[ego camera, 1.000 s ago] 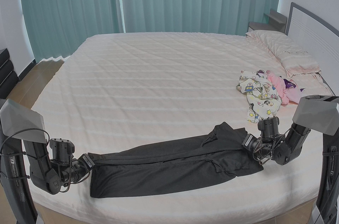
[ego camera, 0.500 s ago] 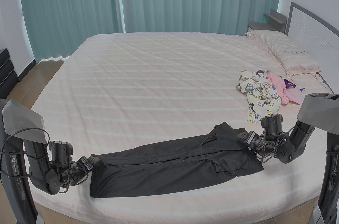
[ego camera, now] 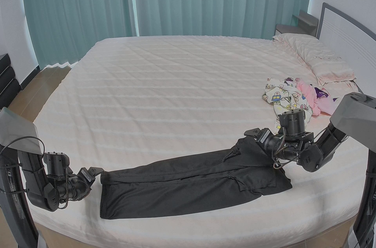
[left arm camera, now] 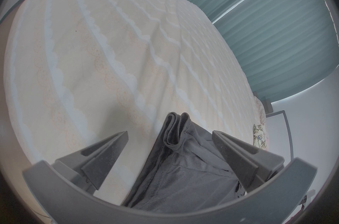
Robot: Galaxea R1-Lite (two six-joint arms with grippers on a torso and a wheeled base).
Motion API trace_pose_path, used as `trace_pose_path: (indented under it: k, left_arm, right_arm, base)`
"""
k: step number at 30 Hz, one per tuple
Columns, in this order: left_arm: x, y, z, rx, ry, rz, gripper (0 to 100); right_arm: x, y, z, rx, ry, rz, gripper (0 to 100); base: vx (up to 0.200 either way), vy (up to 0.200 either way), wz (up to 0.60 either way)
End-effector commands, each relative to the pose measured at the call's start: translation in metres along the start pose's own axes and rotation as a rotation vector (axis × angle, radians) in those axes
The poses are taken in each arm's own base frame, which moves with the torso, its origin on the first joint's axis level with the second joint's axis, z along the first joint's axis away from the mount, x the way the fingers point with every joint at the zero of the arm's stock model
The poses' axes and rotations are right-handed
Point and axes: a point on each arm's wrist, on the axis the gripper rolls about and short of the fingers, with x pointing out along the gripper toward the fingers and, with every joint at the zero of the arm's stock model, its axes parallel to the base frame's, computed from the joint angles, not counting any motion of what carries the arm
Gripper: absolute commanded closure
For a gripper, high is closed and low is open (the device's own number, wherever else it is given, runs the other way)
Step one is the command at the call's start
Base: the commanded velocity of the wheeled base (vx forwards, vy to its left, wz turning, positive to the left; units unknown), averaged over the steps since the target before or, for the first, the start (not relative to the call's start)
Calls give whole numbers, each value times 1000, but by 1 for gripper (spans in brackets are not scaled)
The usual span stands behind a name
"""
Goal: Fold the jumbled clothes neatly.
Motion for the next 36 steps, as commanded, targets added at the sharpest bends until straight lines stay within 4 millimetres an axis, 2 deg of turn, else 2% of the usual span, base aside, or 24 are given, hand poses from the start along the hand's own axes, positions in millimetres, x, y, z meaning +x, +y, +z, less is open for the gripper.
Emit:
trace_pose_path:
  k: [1, 6, 10, 13, 19, 24, 36]
  left_arm:
    - [-3, -1, 2, -12, -12, -20, 0]
    - [-3, -2, 4, -16, -26, -33, 0]
    - [-4, -2, 7, -20, -36, -59, 0]
    - [-4, -2, 7, -20, -37, -60, 0]
    - [-4, -3, 7, -20, -38, -61, 0]
    - [-3, -2, 7, -19, -41, -57, 0]
    - [-2, -2, 6, -10, -39, -52, 0]
  right_arm:
    - [37, 27, -34, -35, 117, -12, 0]
    - [68, 24, -34, -61, 68, -104, 0]
    - [77, 22, -29, -107, 56, -166, 0]
    - [84, 17, -37, -127, 75, -188, 0]
    - [88, 19, -39, -150, 77, -179, 0]
    - [101, 32, -32, -136, 29, -113, 0]
    - [96, 60, -35, -143, 8, -13, 0]
  base:
    - [0, 0, 0]
    - [0, 0, 0]
    - [0, 0, 0]
    - [0, 0, 0]
    - [0, 0, 0]
    - [0, 0, 0]
    - [0, 0, 0]
